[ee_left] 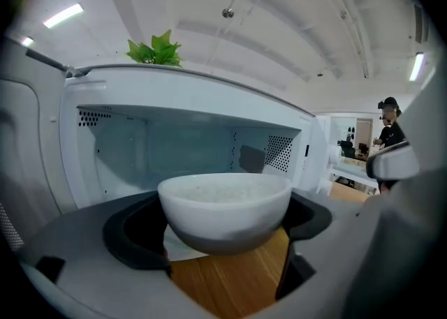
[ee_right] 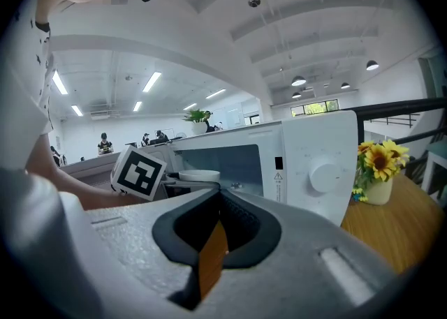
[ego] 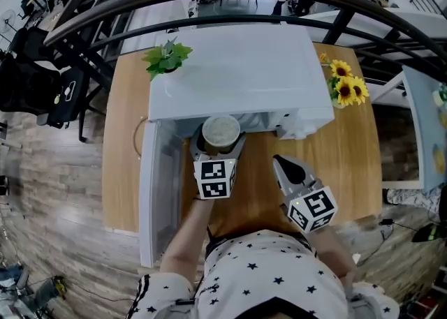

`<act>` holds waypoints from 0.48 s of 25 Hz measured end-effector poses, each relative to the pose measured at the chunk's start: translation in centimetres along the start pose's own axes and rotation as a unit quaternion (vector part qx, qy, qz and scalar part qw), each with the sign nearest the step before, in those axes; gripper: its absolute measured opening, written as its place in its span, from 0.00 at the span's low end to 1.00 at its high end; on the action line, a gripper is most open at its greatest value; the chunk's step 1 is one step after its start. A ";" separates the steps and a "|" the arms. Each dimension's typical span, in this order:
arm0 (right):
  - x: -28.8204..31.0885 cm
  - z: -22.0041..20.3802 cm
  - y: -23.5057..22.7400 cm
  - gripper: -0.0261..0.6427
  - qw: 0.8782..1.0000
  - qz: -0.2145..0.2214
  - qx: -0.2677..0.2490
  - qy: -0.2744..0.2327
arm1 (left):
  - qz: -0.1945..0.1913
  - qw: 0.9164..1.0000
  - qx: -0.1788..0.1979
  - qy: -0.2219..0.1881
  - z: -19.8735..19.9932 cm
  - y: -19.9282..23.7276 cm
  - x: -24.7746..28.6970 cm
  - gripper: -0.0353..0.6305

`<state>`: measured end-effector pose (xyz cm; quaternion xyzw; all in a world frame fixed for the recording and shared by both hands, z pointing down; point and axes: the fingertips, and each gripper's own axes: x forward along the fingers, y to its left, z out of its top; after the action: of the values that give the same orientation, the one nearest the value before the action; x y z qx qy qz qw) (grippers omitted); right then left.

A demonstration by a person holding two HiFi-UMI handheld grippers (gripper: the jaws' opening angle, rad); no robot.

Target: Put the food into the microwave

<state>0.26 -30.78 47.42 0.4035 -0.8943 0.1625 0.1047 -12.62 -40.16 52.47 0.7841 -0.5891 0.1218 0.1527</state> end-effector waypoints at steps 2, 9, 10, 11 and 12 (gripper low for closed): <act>0.2 -0.1 0.0 0.05 1.000 0.001 0.000 0.002 | 0.000 1.000 0.005 0.004 -0.3 0.2 0.6 0.78; 0.5 -0.5 -0.3 0.05 1.000 -0.006 0.002 0.010 | -0.002 1.000 0.016 0.003 -0.1 1.2 3.1 0.78; 0.5 -0.5 -0.4 0.05 1.000 -0.007 0.003 0.011 | -0.002 1.000 0.011 0.005 -0.2 1.4 3.4 0.78; 0.6 -0.5 -0.5 0.05 1.000 -0.008 0.003 0.012 | -0.001 1.000 0.009 0.006 -0.2 1.5 3.7 0.78; 0.6 -0.5 -0.6 0.05 1.000 -0.009 0.003 0.012 | 0.001 1.000 0.011 0.007 -0.1 1.6 4.0 0.78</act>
<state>0.29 -31.37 48.25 0.4095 -0.8889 0.1692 0.1161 -13.03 -44.10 54.24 0.7843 -0.5874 0.1344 0.1480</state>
